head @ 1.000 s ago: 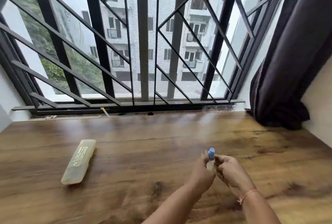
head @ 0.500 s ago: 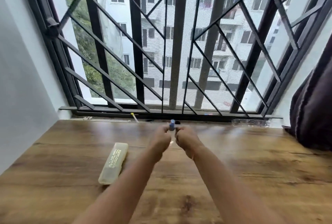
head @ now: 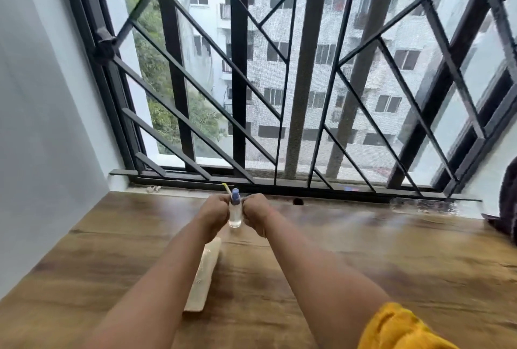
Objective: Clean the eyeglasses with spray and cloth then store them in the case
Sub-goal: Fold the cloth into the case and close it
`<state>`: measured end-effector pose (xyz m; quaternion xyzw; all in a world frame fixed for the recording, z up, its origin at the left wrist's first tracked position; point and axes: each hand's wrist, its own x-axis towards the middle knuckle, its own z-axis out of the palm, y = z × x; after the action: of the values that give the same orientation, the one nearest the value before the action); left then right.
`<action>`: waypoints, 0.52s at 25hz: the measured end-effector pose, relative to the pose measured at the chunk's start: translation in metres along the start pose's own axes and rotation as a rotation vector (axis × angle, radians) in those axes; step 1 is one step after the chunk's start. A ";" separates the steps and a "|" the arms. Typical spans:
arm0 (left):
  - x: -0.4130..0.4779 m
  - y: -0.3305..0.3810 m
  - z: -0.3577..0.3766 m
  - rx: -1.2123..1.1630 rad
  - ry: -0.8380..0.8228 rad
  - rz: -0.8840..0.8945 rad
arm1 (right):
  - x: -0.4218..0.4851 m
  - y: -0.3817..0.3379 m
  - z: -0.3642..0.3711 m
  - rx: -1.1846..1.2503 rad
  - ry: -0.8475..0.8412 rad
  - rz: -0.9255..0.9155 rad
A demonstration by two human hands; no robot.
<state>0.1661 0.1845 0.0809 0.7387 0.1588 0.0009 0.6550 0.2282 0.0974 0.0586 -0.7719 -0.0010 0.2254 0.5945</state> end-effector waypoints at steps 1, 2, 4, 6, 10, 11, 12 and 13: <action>0.002 -0.002 -0.001 -0.013 -0.004 -0.005 | 0.002 0.001 0.002 0.010 0.005 0.014; 0.003 -0.004 -0.001 -0.021 -0.005 -0.008 | 0.003 0.003 0.003 0.021 0.007 0.021; 0.005 -0.006 -0.003 -0.045 -0.006 -0.009 | 0.005 0.006 0.004 0.034 0.008 0.024; 0.008 -0.009 -0.003 -0.057 -0.003 -0.017 | 0.004 0.008 0.005 0.050 0.004 0.021; 0.011 -0.014 -0.003 -0.064 0.010 -0.012 | 0.005 0.010 0.007 0.080 0.015 0.035; 0.010 -0.015 -0.003 -0.069 0.004 -0.009 | 0.003 0.011 0.008 0.075 0.018 0.037; 0.008 -0.015 -0.002 -0.077 0.003 0.001 | 0.003 0.012 0.008 0.070 0.021 0.032; 0.007 -0.015 -0.001 -0.081 -0.001 0.009 | 0.002 0.013 0.008 0.066 0.022 0.027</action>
<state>0.1692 0.1886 0.0649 0.7123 0.1551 0.0101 0.6845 0.2239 0.1016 0.0444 -0.7543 0.0234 0.2247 0.6164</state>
